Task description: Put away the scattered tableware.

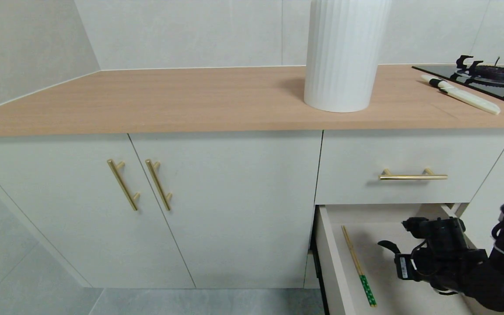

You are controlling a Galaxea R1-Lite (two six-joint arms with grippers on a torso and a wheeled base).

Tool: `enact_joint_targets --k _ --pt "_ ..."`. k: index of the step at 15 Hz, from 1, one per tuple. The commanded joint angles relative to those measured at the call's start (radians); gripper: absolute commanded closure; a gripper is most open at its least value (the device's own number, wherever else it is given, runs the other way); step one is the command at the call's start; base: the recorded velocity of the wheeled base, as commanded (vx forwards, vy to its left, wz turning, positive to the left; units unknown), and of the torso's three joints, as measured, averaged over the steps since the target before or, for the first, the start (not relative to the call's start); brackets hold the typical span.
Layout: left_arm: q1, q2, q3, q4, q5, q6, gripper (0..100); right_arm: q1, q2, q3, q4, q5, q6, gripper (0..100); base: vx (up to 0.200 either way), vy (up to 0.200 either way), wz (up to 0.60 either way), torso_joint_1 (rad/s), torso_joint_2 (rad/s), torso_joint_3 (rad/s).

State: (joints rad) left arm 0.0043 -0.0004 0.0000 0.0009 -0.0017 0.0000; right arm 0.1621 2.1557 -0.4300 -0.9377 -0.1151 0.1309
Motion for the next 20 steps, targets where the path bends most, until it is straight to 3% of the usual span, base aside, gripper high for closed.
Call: enact_joint_targets --k 1,10,11,17,20 --pt "0.000 0.000 0.000 0.001 0.000 0.000 0 0.000 0.113 0.022 -0.056 -0.023 -0.002 100 0.000 0.000 0.00 0.000 0.00 0.000" --pt "0.000 0.000 0.000 -0.001 0.000 0.000 0 -0.003 0.147 0.020 -0.136 -0.057 0.000 100 0.000 0.000 0.00 0.000 0.00 0.000" --pt "0.000 0.000 0.000 0.001 0.000 0.000 0 -0.003 0.138 0.020 -0.136 -0.058 0.001 0 0.000 0.000 0.00 0.000 0.00 0.000" --pt "0.000 0.000 0.000 0.001 0.000 0.000 0 -0.009 -0.109 0.077 -0.089 -0.047 0.003 0 0.000 0.000 0.00 0.000 0.00 0.000" --pt "0.000 0.000 0.000 0.001 0.000 0.000 0 -0.009 -0.375 0.034 0.197 -0.028 0.003 0 0.000 0.000 0.00 0.000 0.00 0.000"
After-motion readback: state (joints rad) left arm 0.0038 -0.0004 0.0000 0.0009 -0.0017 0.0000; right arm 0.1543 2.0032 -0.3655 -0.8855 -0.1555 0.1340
